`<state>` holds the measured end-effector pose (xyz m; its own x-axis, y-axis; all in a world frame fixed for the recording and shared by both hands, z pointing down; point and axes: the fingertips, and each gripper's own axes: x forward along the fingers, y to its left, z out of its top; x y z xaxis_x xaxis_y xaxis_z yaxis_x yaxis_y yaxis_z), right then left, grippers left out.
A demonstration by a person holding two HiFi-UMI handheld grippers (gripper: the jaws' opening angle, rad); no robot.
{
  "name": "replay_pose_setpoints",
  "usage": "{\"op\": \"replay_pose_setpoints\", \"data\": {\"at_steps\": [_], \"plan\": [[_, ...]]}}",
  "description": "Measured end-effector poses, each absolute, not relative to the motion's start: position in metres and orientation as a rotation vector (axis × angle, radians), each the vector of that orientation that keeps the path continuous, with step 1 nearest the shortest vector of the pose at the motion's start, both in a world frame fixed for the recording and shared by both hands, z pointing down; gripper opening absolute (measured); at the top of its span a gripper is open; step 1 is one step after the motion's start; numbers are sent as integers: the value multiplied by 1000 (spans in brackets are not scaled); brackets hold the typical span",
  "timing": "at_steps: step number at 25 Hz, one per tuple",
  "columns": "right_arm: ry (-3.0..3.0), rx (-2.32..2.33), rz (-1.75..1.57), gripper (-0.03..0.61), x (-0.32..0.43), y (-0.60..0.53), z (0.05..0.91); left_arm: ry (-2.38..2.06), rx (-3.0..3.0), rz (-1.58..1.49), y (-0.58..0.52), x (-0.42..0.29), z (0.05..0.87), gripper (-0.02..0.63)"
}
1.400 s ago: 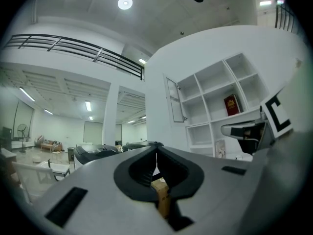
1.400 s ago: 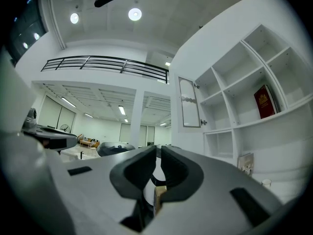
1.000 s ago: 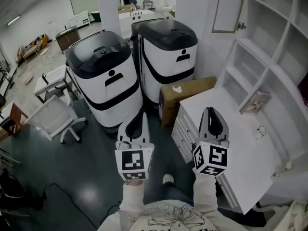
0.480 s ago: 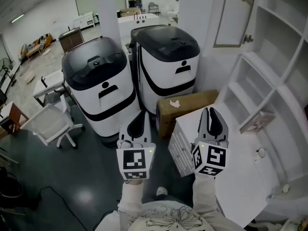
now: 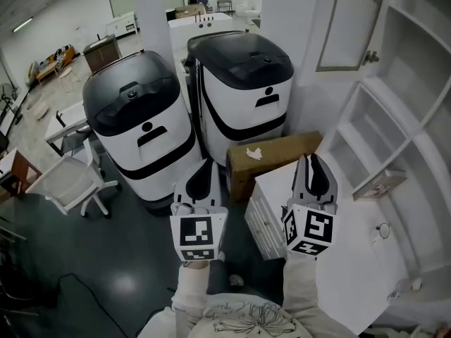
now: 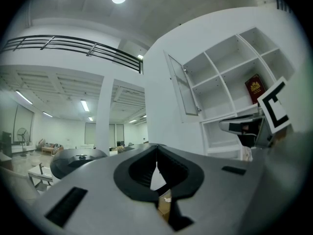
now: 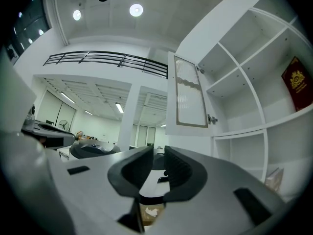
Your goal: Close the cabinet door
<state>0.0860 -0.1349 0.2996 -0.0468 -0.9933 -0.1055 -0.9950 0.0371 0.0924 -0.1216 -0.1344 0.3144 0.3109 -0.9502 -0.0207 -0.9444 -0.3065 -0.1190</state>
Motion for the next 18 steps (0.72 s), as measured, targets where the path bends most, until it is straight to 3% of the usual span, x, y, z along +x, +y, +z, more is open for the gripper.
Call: {"op": "replay_pose_setpoints", "data": {"at_steps": [18], "plan": [[2103, -2308, 286, 74, 88, -241, 280, 1617, -2572, -83, -265, -112, 315, 5]]}}
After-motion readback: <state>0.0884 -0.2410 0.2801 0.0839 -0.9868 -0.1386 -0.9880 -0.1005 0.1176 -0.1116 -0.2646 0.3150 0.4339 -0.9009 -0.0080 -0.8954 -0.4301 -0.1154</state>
